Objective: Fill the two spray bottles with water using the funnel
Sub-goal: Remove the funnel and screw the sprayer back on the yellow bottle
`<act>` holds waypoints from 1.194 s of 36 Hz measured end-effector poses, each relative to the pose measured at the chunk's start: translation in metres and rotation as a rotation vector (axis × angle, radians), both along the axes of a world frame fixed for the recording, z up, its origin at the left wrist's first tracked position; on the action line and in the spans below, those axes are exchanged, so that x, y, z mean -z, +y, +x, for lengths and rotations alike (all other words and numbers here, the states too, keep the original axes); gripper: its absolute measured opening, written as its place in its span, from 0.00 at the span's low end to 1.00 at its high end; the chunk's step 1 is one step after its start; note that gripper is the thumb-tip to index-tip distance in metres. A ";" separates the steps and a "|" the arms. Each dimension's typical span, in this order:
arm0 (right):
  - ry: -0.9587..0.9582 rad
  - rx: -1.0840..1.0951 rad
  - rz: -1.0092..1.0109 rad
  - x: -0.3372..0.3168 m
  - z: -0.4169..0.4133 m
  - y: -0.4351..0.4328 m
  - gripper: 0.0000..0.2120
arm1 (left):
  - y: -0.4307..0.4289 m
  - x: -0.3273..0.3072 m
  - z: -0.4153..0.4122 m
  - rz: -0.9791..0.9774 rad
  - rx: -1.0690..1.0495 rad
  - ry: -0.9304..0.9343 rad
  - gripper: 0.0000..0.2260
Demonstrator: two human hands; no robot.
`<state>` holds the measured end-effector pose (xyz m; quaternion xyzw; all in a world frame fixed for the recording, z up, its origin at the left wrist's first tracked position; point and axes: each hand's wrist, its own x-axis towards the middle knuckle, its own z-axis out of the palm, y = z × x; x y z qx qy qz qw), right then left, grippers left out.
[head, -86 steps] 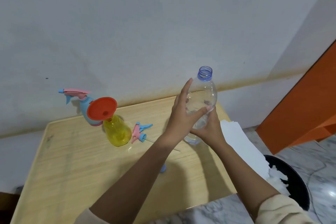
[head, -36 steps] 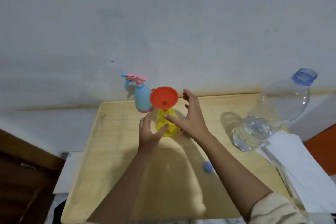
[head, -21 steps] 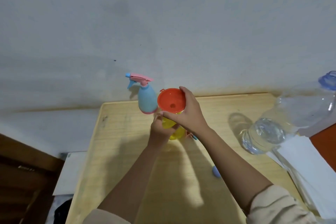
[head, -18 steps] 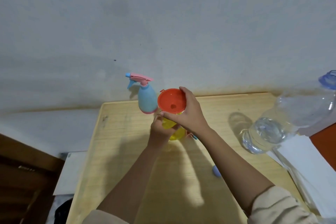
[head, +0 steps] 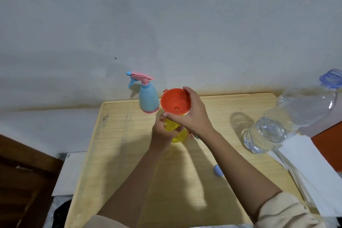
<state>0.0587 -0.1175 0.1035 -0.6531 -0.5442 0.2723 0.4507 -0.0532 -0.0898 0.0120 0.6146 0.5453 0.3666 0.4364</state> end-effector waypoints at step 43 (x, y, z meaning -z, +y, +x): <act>-0.019 -0.008 0.021 -0.008 -0.003 -0.003 0.46 | -0.002 0.004 -0.002 -0.021 0.043 -0.026 0.23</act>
